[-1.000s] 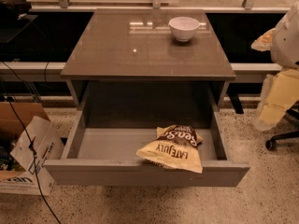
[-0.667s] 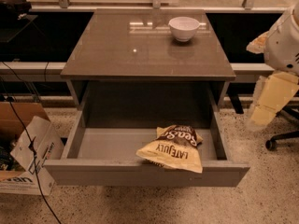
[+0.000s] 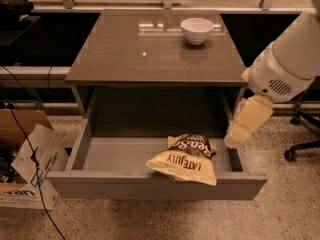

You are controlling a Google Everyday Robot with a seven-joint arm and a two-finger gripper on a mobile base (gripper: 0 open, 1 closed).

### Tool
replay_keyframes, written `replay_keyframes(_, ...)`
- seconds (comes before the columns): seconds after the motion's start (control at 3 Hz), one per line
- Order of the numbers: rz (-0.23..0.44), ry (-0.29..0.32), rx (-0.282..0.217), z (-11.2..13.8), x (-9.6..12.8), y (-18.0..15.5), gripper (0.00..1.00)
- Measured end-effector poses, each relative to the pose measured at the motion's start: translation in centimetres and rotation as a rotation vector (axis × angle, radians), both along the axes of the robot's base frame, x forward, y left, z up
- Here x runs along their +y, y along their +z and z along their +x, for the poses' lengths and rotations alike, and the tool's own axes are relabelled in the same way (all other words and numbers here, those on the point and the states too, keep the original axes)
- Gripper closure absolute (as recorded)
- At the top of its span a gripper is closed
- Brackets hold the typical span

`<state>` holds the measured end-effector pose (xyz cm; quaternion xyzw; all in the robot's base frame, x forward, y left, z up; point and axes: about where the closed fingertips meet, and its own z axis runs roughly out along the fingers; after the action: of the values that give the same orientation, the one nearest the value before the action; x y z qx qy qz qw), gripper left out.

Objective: Pick brown chip bag from top drawer and place on counter

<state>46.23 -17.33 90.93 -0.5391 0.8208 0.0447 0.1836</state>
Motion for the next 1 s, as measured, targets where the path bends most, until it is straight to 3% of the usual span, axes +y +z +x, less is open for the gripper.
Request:
replay_keyframes(0.33,0.033,-0.078,0.087,1.2,0.6,-5.2,0.0)
replay_keyframes(0.67,0.021,-0.144,0.133,1.5,0.9,-8.6,0.0)
replay_keyframes(1.0,0.022,-0.152,0.136,1.4,0.9,-8.6,0.0)
